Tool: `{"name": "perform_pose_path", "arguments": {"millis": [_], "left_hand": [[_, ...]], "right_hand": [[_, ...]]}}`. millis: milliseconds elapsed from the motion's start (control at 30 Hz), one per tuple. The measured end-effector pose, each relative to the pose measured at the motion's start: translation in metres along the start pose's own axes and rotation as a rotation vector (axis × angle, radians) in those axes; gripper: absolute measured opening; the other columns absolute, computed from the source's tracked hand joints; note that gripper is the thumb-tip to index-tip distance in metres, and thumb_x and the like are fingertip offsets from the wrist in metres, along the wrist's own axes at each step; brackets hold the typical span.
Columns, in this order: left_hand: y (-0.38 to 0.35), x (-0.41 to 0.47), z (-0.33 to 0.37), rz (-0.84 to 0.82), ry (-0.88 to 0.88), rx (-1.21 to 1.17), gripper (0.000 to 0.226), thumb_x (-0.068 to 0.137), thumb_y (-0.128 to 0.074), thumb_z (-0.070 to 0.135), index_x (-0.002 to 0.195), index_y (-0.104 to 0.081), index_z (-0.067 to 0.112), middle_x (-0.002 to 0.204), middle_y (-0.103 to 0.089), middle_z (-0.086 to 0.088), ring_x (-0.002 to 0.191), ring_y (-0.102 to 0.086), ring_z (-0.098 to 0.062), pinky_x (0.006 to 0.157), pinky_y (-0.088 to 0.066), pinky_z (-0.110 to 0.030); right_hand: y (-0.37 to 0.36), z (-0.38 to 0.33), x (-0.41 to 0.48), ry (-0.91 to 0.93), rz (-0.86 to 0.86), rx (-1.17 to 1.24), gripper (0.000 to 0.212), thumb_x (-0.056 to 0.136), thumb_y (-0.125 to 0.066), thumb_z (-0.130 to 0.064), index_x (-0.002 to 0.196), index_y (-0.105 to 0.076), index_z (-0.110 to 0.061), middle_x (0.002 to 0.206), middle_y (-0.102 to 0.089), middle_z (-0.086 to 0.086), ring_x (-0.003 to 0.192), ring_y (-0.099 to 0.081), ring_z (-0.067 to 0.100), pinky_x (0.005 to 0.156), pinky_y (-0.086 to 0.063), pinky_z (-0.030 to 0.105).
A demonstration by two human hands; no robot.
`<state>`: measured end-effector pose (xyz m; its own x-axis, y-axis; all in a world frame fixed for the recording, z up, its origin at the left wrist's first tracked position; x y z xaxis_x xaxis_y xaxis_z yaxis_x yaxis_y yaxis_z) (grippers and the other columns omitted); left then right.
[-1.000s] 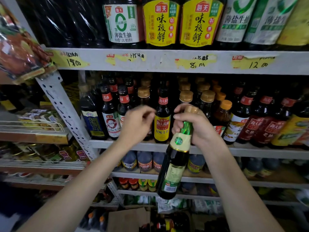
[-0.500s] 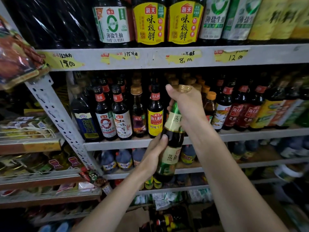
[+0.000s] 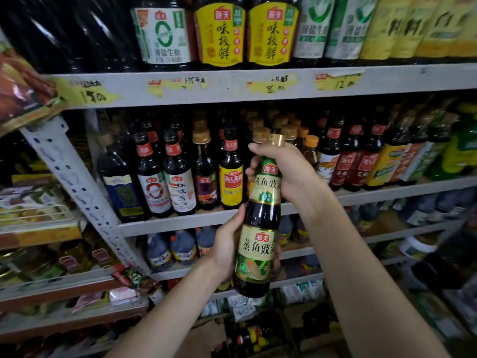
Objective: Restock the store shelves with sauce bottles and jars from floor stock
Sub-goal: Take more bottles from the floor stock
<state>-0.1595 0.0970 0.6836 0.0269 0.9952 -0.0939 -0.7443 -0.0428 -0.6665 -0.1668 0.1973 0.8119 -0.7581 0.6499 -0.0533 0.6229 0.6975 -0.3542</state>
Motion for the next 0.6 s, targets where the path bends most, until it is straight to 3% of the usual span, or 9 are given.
{"name": "perform_pose_path", "arguments": {"millis": [100,200,367,500,600], "left_hand": [[-0.001,0.017,-0.008,0.043,0.017,0.092,0.089,0.073,-0.067,0.069,0.116,-0.061,-0.008,0.095,-0.062,-0.033,0.073,-0.064,-0.040,0.070,-0.052,-0.044],[-0.019,0.046,-0.016,0.002,0.013,0.162,0.083,0.070,-0.070,0.068,0.111,-0.066,-0.004,0.088,-0.065,-0.033,0.071,-0.064,-0.040,0.069,-0.054,-0.046],[-0.073,0.104,-0.047,-0.147,0.061,0.214,0.077,0.074,-0.071,0.063,0.116,-0.064,0.000,0.087,-0.064,-0.034,0.069,-0.065,-0.040,0.070,-0.054,-0.048],[-0.116,0.165,-0.087,-0.214,0.126,0.232,0.064,0.082,-0.058,0.058,0.114,-0.067,0.003,0.093,-0.065,-0.033,0.075,-0.066,-0.039,0.076,-0.051,-0.047],[-0.140,0.222,-0.118,-0.147,0.120,0.226,0.057,0.078,-0.062,0.053,0.112,-0.071,0.008,0.101,-0.068,-0.030,0.081,-0.068,-0.040,0.076,-0.055,-0.046]], "right_hand": [[0.028,-0.004,-0.014,0.027,0.077,-0.029,0.014,0.085,-0.074,-0.019,0.088,-0.064,-0.009,0.066,-0.066,0.015,0.057,-0.066,0.028,0.059,-0.057,0.034],[0.070,-0.012,-0.030,0.031,0.151,-0.034,0.021,0.084,-0.075,-0.024,0.077,-0.061,-0.010,0.065,-0.066,0.014,0.057,-0.065,0.027,0.061,-0.056,0.034],[0.157,-0.042,-0.056,0.129,0.303,-0.039,0.022,0.083,-0.069,-0.009,0.062,-0.063,-0.012,0.057,-0.057,0.013,0.049,-0.057,0.026,0.057,-0.051,0.033],[0.241,-0.065,-0.073,0.154,0.436,-0.043,0.008,0.082,-0.066,-0.006,0.080,-0.058,-0.004,0.060,-0.058,0.014,0.050,-0.058,0.026,0.053,-0.052,0.030],[0.311,-0.080,-0.078,0.163,0.489,-0.042,0.012,0.083,-0.063,-0.005,0.074,-0.054,-0.005,0.060,-0.056,0.014,0.053,-0.056,0.027,0.058,-0.051,0.033]]}}
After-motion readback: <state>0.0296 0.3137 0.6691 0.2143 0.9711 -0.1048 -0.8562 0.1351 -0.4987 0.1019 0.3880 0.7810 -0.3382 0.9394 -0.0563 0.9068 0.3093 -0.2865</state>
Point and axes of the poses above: each hand's wrist, its own x-axis towards the middle knuckle, its own y-axis out of the back of the hand, z = x × y, the point moved 9 cm from there along x, towards the middle knuckle
